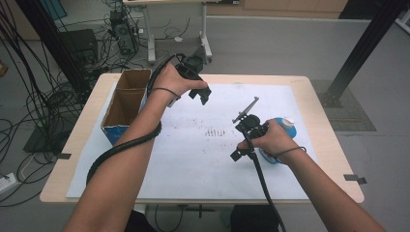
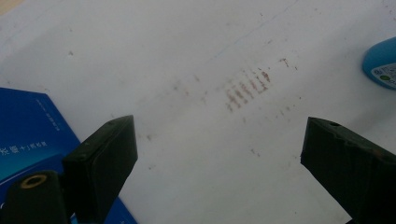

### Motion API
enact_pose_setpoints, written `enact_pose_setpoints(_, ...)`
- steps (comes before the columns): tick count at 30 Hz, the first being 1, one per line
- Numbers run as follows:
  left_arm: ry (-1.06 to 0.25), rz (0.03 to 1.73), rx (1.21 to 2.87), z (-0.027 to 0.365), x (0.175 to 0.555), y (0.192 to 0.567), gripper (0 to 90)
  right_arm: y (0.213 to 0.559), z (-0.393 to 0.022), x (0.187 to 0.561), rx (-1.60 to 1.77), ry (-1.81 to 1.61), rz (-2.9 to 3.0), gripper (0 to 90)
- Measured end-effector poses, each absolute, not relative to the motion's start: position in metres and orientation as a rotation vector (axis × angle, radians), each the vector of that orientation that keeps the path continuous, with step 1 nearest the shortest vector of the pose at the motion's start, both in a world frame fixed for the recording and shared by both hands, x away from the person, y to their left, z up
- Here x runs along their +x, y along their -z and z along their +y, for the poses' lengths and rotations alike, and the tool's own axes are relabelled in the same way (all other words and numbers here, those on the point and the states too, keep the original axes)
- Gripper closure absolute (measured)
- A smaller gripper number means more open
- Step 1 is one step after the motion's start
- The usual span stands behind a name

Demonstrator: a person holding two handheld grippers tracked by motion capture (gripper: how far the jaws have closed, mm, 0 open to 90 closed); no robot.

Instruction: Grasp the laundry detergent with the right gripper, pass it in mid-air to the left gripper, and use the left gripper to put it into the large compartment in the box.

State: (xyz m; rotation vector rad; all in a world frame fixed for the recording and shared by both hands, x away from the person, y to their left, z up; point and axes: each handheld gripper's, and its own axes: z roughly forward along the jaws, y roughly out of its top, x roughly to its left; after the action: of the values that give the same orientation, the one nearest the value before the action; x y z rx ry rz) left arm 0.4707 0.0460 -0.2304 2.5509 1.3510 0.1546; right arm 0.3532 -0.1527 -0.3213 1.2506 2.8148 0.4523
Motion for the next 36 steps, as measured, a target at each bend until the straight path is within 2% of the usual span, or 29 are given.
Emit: enact_pose_setpoints(36,-0.147,1.369,2.549,0.05,0.465,0.236,11.2,0.319,-0.17,0.333,1.273,-0.485,2.805,3.9)
